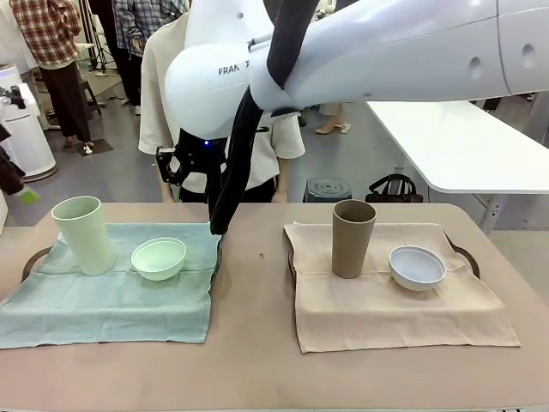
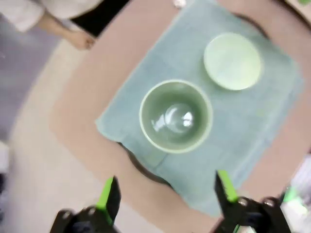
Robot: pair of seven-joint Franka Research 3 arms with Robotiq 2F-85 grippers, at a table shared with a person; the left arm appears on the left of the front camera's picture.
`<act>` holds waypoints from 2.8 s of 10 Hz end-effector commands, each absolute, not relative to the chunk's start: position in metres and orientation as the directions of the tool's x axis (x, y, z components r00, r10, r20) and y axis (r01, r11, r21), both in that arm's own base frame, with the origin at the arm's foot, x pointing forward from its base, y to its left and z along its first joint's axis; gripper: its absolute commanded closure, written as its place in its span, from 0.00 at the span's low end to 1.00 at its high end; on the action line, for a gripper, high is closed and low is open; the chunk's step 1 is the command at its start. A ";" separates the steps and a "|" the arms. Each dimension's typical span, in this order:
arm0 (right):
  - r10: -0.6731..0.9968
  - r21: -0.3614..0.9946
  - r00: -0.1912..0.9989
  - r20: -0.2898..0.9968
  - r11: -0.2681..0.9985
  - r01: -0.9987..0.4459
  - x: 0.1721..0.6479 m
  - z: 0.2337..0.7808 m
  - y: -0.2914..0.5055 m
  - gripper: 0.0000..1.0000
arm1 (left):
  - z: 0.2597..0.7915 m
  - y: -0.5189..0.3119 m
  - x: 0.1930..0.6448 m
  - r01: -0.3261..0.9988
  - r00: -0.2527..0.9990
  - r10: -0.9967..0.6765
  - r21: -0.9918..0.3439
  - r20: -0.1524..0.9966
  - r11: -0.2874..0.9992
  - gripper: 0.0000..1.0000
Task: Set up a tray with a mat and arrange the tableware.
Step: Place the Picnic Bowl and Reusable plastic cup back onto the Handle tray in front of the human's position.
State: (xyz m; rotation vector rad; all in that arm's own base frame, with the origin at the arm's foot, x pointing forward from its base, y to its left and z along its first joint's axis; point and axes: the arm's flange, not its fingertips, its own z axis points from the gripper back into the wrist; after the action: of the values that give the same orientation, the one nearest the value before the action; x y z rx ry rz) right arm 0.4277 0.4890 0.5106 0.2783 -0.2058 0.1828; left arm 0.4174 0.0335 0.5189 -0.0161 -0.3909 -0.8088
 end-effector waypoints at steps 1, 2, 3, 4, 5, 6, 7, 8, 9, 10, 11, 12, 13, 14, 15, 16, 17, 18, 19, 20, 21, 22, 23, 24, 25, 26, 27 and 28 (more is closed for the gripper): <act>0.073 0.268 0.986 0.151 0.957 -0.112 0.418 0.511 0.475 0.48 | 0.516 0.004 0.413 0.521 0.785 -0.518 0.089 0.339 0.849 0.00; 0.077 0.243 0.989 0.127 0.964 -0.106 0.413 0.519 0.470 0.48 | 0.521 -0.005 0.408 0.492 0.808 -0.476 0.045 0.349 0.869 0.00; 0.146 0.208 0.981 0.129 0.963 -0.170 0.405 0.530 0.466 0.48 | 0.526 -0.012 0.402 0.495 0.820 -0.474 0.019 0.322 0.869 0.00; 0.125 0.147 0.981 0.149 0.978 -0.147 0.395 0.543 0.456 0.48 | 0.529 -0.017 0.396 0.492 0.827 -0.472 0.015 0.306 0.871 0.00; 0.097 0.095 0.987 0.129 0.989 -0.110 0.387 0.555 0.449 0.48 | 0.533 -0.024 0.390 0.497 0.824 -0.480 0.025 0.301 0.868 0.00; 0.074 0.046 0.992 0.098 0.996 -0.079 0.378 0.569 0.442 0.48 | 0.537 -0.031 0.384 0.505 0.821 -0.490 0.027 0.291 0.862 0.00; 0.044 0.021 0.996 0.082 0.999 -0.045 0.370 0.583 0.433 0.48 | 0.539 -0.041 0.380 0.519 0.817 -0.505 0.027 0.279 0.855 0.00; 0.028 0.027 0.998 0.052 0.999 -0.030 0.361 0.599 0.423 0.28 | 0.545 -0.052 0.377 0.520 0.815 -0.506 0.028 0.283 0.853 0.00; -0.004 0.025 0.999 0.043 1.000 0.003 0.354 0.608 0.412 0.28 | 0.550 -0.061 0.378 0.506 0.820 -0.488 0.020 0.299 0.862 0.00; -0.038 0.016 0.999 0.031 0.999 0.038 0.350 0.613 0.402 0.28 | 0.553 -0.071 0.376 0.495 0.823 -0.477 0.022 0.310 0.869 0.00; -0.045 0.026 0.999 0.030 0.999 0.044 0.352 0.613 0.394 0.23 | 0.554 -0.079 0.374 0.506 0.820 -0.479 -0.005 0.314 0.863 0.00; -0.025 0.084 0.998 0.059 0.996 0.020 0.359 0.605 0.388 0.23 | 0.556 -0.077 0.368 0.582 0.789 -0.530 -0.101 0.311 0.807 0.00; -0.007 0.007 0.999 0.048 1.000 0.006 0.352 0.619 0.399 0.23 | 0.552 -0.070 0.376 0.525 0.808 -0.500 0.005 0.313 0.851 0.00; -0.007 0.007 0.999 0.048 1.000 0.006 0.352 0.619 0.399 0.23 | 0.552 -0.070 0.376 0.525 0.808 -0.500 0.005 0.313 0.851 0.00; -0.007 0.007 0.999 0.048 1.000 0.006 0.352 0.619 0.399 0.23 | 0.552 -0.070 0.376 0.525 0.808 -0.500 0.005 0.313 0.851 0.00; -0.007 0.007 0.999 0.048 1.000 0.006 0.352 0.619 0.399 0.23 | 0.552 -0.070 0.376 0.525 0.808 -0.500 0.005 0.313 0.851 0.00; -0.007 0.007 0.999 0.048 1.000 0.006 0.352 0.619 0.399 0.23 | 0.552 -0.070 0.376 0.525 0.808 -0.500 0.005 0.313 0.851 0.00; -0.007 0.007 0.999 0.048 1.000 0.006 0.352 0.619 0.399 0.23 | 0.552 -0.070 0.376 0.525 0.808 -0.500 0.005 0.313 0.851 0.00; -0.007 0.007 0.999 0.048 1.000 0.006 0.352 0.619 0.399 0.23 | 0.552 -0.070 0.376 0.525 0.808 -0.500 0.005 0.313 0.851 0.00; -0.007 0.007 0.999 0.048 1.000 0.006 0.352 0.619 0.399 0.23 | 0.552 -0.070 0.376 0.525 0.808 -0.500 0.005 0.313 0.851 0.00; -0.007 0.007 0.999 0.048 1.000 0.006 0.352 0.619 0.399 0.23 | 0.552 -0.070 0.376 0.525 0.808 -0.500 0.005 0.313 0.851 0.00; -0.007 0.007 0.999 0.048 1.000 0.006 0.352 0.619 0.399 0.23 | 0.552 -0.070 0.376 0.525 0.808 -0.500 0.005 0.313 0.851 0.00; -0.007 0.007 0.999 0.048 1.000 0.006 0.352 0.619 0.399 0.23 | 0.552 -0.070 0.376 0.525 0.808 -0.500 0.005 0.313 0.851 0.00; -0.007 0.007 0.999 0.048 1.000 0.006 0.352 0.619 0.399 0.23 | 0.552 -0.070 0.376 0.525 0.808 -0.500 0.005 0.313 0.851 0.00; -0.007 0.007 0.999 0.048 1.000 0.006 0.352 0.619 0.399 0.23 | 0.552 -0.070 0.376 0.525 0.808 -0.500 0.005 0.313 0.851 0.00; -0.008 0.020 0.999 0.048 1.000 0.007 0.352 0.619 0.399 0.26 | 0.552 -0.071 0.375 0.534 0.806 -0.503 -0.018 0.311 0.845 0.00; 0.017 -0.024 0.999 0.035 1.000 -0.016 0.353 0.607 0.376 0.23 | 0.556 -0.070 0.372 0.486 0.845 -0.445 -0.080 0.295 0.870 0.00; 0.007 -0.029 1.000 -0.004 1.000 -0.007 0.353 0.594 0.340 0.23 | 0.552 -0.066 0.363 0.444 0.880 -0.403 -0.134 0.253 0.886 0.00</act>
State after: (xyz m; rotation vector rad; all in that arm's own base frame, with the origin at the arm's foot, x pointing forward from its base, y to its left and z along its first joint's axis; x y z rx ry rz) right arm 0.3577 0.3799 0.6086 -0.0143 -0.0260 -0.0058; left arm 0.3714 -0.0681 0.5490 -0.1395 -0.2669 -0.5139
